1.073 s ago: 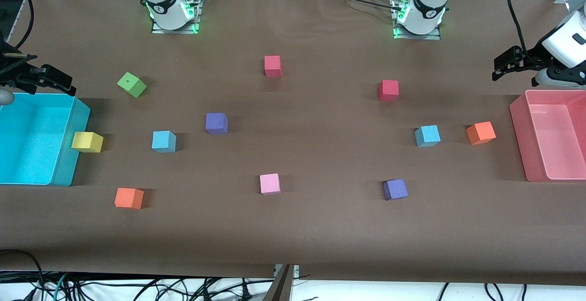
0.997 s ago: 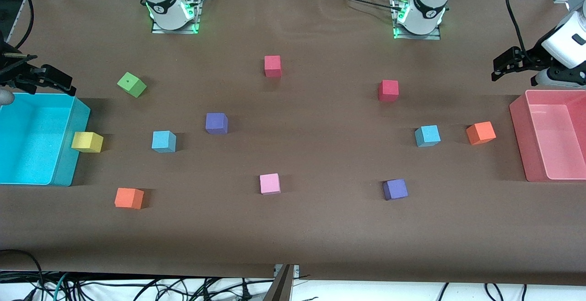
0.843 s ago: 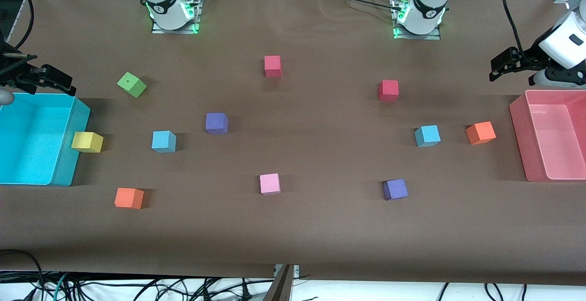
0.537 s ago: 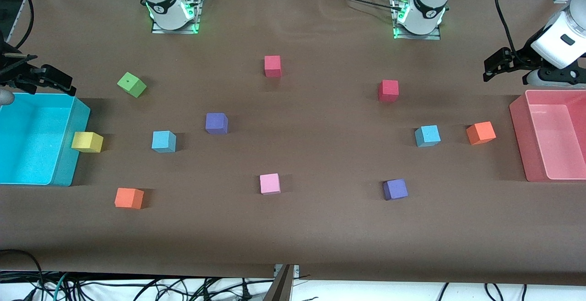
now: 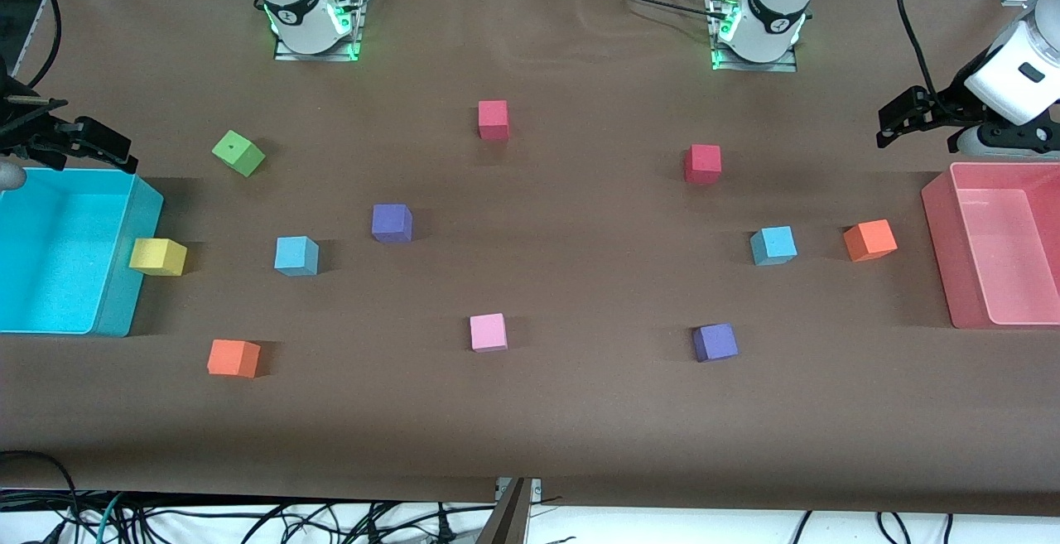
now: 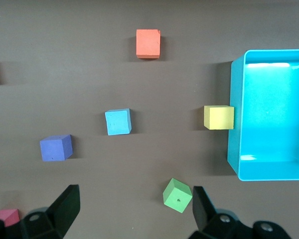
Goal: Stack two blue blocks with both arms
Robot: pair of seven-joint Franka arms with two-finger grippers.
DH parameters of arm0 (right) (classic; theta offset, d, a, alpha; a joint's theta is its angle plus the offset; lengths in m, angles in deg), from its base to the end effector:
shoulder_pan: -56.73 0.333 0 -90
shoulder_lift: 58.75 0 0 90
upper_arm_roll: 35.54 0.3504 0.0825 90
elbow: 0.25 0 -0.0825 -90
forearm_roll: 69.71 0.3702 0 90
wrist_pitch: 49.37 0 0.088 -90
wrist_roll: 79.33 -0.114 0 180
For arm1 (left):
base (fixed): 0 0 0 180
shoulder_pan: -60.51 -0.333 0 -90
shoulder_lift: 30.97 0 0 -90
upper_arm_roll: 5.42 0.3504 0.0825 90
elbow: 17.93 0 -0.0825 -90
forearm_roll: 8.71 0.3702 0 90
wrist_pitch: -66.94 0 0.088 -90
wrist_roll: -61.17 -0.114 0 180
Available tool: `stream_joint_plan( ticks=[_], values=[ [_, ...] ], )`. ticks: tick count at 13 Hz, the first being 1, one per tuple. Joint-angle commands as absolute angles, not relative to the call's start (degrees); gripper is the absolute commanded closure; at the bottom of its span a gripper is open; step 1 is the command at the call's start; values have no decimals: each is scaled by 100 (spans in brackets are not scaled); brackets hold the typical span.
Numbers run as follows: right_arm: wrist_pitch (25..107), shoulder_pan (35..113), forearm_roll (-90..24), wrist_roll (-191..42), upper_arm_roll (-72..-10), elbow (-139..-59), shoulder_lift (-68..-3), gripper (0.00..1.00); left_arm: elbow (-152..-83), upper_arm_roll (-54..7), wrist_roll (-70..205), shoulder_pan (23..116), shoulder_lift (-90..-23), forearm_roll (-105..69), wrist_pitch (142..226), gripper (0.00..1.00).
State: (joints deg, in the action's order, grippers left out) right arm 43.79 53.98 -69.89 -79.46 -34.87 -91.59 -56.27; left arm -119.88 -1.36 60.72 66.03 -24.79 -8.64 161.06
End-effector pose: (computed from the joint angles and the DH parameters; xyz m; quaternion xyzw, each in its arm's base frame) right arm 0.5588 -0.0208 0.6222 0.9998 -0.0192 -0.0058 0.0012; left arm 0.5056 -0.0108 0.6185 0.9997 -0.0170 -0.0146 0.0031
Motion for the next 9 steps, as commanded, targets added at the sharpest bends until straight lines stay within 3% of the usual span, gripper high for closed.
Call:
stream_joint_plan(
  ticks=[1, 9],
  values=[
    [4397, 5347, -7059, -7968, -3422, -9200, -5682, 0, -11821, -173, 6108, 6578, -2508, -809, 15966, 0],
    [4379, 5347, -7059, -7959, -3422, -9200, -5682, 0, -11830, -120, 6073, 6569, -2508, -809, 15957, 0]
  ],
)
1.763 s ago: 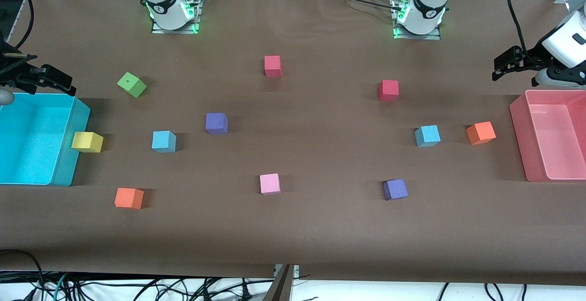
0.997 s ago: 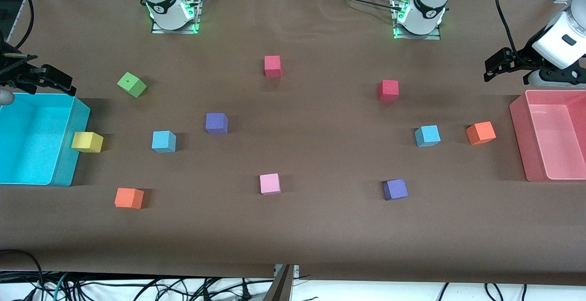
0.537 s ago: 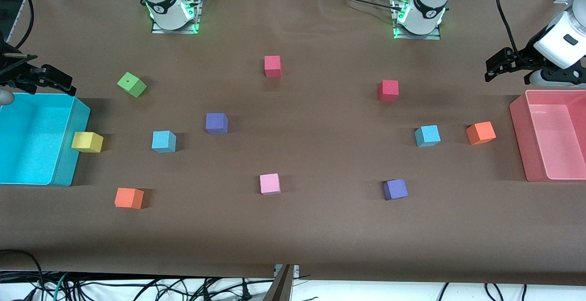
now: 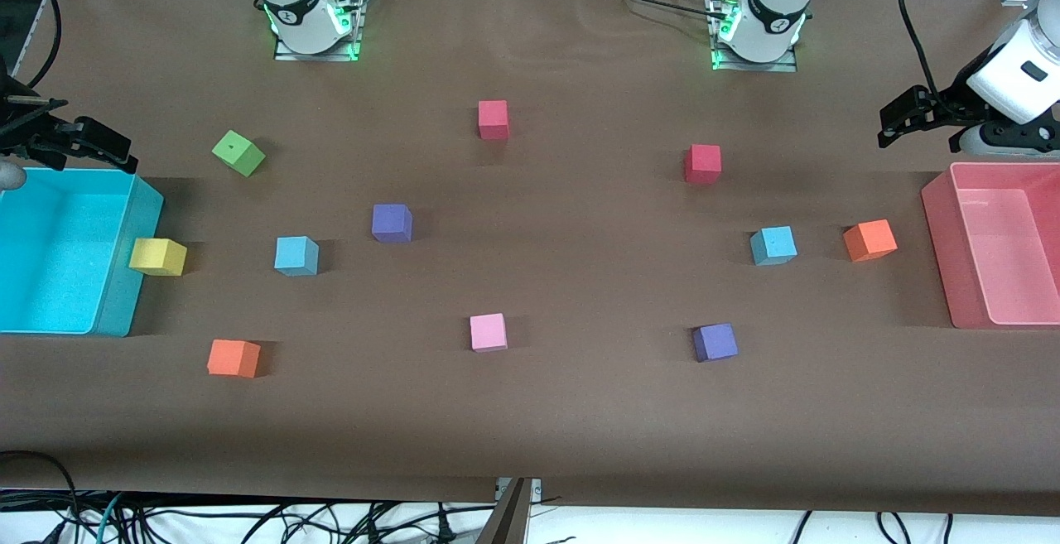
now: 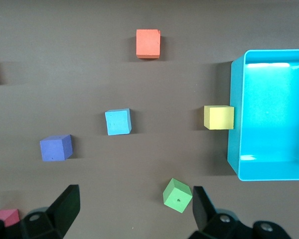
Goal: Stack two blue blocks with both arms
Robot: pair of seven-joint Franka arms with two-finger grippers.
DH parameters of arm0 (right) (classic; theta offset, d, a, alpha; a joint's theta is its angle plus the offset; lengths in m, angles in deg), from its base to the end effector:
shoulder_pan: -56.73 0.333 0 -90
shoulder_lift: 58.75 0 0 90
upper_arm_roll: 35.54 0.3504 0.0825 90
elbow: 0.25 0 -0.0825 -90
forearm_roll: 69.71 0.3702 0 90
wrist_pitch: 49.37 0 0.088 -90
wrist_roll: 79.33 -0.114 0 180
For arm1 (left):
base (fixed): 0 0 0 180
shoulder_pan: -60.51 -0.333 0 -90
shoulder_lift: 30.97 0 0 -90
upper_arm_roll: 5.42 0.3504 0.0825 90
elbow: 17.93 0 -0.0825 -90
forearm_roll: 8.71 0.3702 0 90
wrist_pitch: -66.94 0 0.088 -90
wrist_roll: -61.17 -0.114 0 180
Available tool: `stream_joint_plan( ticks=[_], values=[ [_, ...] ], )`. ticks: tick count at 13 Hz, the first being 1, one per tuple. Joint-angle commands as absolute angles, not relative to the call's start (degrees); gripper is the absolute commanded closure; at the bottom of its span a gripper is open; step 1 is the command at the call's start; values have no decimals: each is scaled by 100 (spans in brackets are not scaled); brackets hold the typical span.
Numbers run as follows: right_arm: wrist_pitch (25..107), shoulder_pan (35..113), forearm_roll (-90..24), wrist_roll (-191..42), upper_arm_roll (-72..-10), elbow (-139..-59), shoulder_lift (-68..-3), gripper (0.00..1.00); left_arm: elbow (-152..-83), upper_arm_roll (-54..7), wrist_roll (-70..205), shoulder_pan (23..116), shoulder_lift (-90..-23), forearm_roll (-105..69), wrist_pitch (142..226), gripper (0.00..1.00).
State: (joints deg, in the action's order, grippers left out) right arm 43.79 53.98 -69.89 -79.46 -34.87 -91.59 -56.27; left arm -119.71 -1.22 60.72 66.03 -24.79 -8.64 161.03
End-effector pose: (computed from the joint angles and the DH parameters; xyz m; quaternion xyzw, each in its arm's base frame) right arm 0.5588 -0.0208 0.6222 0.9998 -0.0192 -0.0058 0.0012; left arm 0.5057 -0.0095 0.6198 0.9998 -0.0158 -0.0133 0.0032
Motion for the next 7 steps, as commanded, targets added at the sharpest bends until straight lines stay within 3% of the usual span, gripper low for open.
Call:
stream_joint_plan(
  ticks=[1, 7],
  values=[
    [4379, 5347, -7059, -7968, -3422, -9200, -5682, 0, -11821, -120, 6073, 6569, -2508, -809, 15957, 0],
    [4388, 5347, -7059, -7960, -3422, -9200, -5682, 0, -11821, -146, 6082, 6569, -2499, -809, 15957, 0]
  ],
)
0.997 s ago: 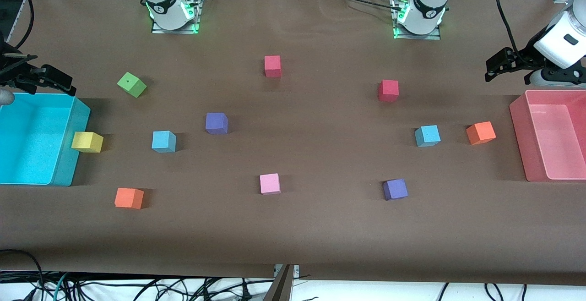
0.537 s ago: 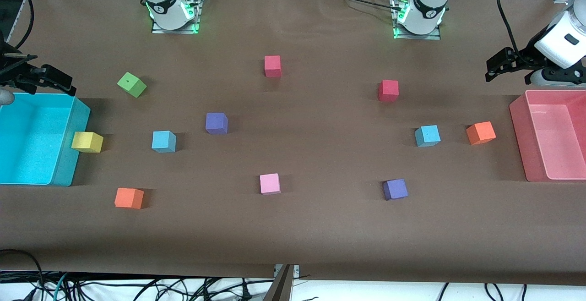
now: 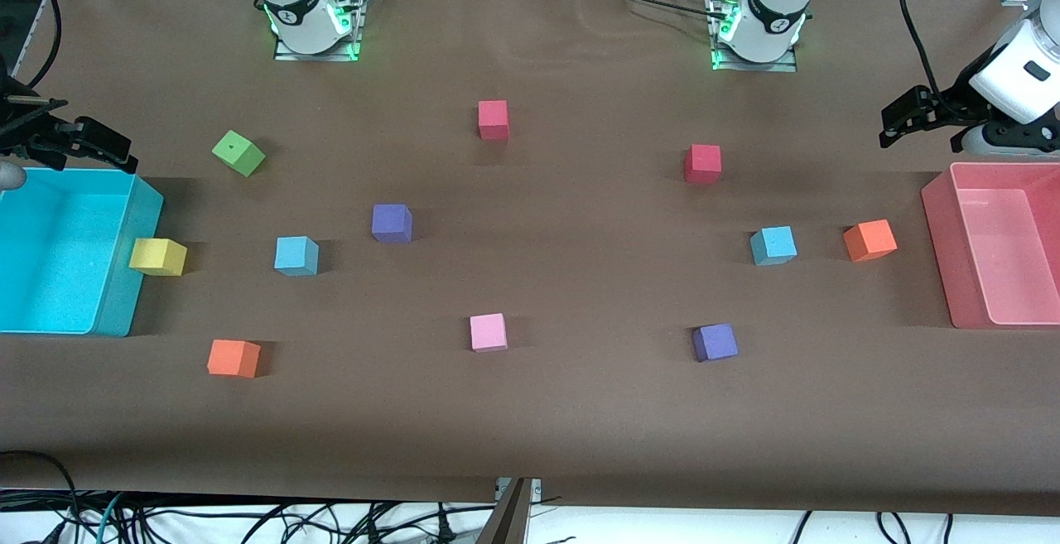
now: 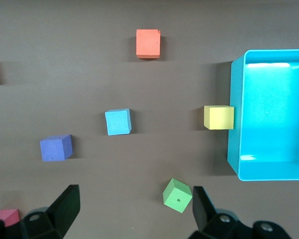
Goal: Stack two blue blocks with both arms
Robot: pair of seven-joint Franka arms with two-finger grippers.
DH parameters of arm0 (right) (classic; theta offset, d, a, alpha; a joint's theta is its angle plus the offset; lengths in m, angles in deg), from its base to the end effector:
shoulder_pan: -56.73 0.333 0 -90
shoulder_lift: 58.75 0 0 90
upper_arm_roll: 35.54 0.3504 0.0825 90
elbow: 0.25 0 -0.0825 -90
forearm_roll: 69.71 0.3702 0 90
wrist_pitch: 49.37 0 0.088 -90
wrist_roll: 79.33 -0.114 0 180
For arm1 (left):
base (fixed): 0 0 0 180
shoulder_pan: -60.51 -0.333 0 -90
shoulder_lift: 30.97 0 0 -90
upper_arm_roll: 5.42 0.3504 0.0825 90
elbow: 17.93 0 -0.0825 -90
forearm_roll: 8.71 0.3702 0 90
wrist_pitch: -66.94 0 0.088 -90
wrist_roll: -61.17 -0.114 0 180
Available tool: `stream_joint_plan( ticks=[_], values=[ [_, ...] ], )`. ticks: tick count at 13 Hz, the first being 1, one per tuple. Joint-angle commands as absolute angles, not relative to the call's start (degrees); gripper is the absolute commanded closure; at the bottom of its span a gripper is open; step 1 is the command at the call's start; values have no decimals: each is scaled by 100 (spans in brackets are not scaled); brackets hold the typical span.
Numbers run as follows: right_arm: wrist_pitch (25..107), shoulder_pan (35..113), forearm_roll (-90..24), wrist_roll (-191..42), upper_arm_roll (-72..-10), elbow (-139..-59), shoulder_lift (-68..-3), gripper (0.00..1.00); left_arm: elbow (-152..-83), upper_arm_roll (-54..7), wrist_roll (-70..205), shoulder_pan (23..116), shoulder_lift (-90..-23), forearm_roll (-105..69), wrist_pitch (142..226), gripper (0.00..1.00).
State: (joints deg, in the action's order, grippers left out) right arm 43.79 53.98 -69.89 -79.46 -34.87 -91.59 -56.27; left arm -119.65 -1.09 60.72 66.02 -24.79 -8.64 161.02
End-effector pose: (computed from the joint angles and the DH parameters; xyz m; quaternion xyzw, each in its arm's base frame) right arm 0.5588 -0.0208 0.6222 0.9998 -0.0192 -0.0058 0.0012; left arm 0.5058 -0.0082 0.6203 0.9998 -0.0145 -0.0129 0.0034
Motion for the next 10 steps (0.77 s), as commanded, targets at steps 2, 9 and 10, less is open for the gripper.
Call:
stream_joint_plan(
  ticks=[2, 9, 10],
  values=[
    [4388, 5347, -7059, -7959, -3422, -9200, -5682, 0, -11821, -146, 6073, 6569, -2499, -809, 15940, 0],
    [4388, 5347, -7059, -7959, -3422, -9200, -5682, 0, -11813, -120, 6090, 6569, -2508, -818, 15949, 0],
    [4388, 5347, -7059, -7959, -3422, -9200, -5682, 0, -11812, -146, 6099, 6569, -2499, -818, 15949, 0]
  ],
)
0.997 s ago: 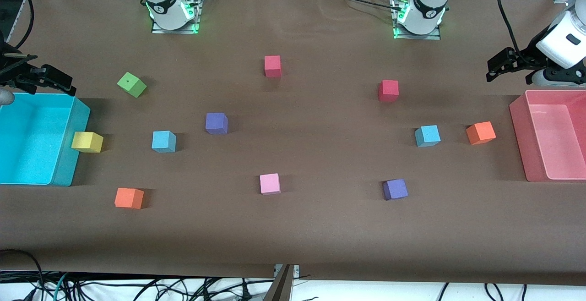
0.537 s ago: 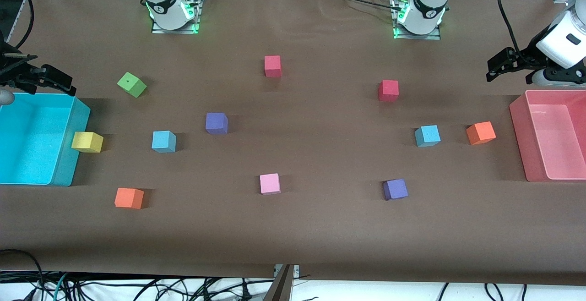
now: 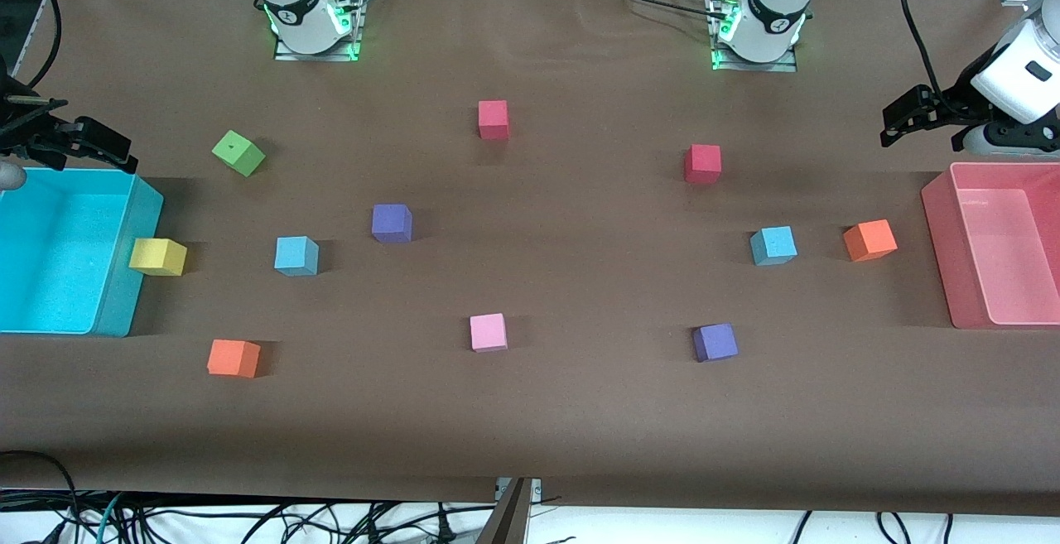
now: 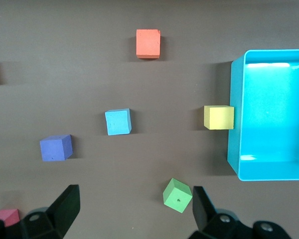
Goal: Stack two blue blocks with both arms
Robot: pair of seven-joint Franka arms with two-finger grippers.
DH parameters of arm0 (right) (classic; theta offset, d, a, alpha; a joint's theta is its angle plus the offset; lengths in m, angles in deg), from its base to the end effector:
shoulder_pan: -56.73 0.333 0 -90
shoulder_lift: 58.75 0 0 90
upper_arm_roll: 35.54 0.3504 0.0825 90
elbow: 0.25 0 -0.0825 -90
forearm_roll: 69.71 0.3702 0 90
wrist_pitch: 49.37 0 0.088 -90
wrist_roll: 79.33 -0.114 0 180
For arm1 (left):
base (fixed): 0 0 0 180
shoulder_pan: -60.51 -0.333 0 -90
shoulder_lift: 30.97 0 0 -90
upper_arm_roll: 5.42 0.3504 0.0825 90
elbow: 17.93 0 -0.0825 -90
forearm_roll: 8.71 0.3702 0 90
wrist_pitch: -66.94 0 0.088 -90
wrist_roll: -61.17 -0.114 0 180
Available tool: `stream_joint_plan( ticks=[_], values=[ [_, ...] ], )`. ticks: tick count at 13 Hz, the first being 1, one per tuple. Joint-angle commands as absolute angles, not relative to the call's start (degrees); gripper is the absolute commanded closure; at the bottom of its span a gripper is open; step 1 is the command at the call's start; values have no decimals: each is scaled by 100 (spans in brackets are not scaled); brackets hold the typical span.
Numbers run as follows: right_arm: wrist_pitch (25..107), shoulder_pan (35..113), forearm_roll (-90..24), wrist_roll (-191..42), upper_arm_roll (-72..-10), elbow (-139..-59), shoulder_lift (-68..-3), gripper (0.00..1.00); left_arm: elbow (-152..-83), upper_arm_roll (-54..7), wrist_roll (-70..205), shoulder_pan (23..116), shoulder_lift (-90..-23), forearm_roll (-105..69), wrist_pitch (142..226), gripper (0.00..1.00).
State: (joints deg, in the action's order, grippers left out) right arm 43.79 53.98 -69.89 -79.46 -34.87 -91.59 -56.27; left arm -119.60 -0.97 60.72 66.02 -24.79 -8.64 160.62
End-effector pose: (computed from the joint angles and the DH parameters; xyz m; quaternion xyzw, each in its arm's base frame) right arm 0.5588 -0.0208 0.6222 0.9998 -0.0192 -0.0058 0.0012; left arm 0.5051 -0.0070 0.6201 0.9998 -0.0135 -0.0160 0.0035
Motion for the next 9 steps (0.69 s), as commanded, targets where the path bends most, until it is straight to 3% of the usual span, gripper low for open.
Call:
stream_joint_plan(
  ticks=[1, 9],
  values=[
    [4397, 5347, -7059, -7977, -3422, -9200, -5682, 0, -11812, -155, 6099, 6569, -2499, -827, 15949, 0],
    [4397, 5400, -7059, -8003, -3413, -9200, -5664, 0, -11558, -120, 6091, 6569, -2798, -1126, 15931, 0]
  ],
)
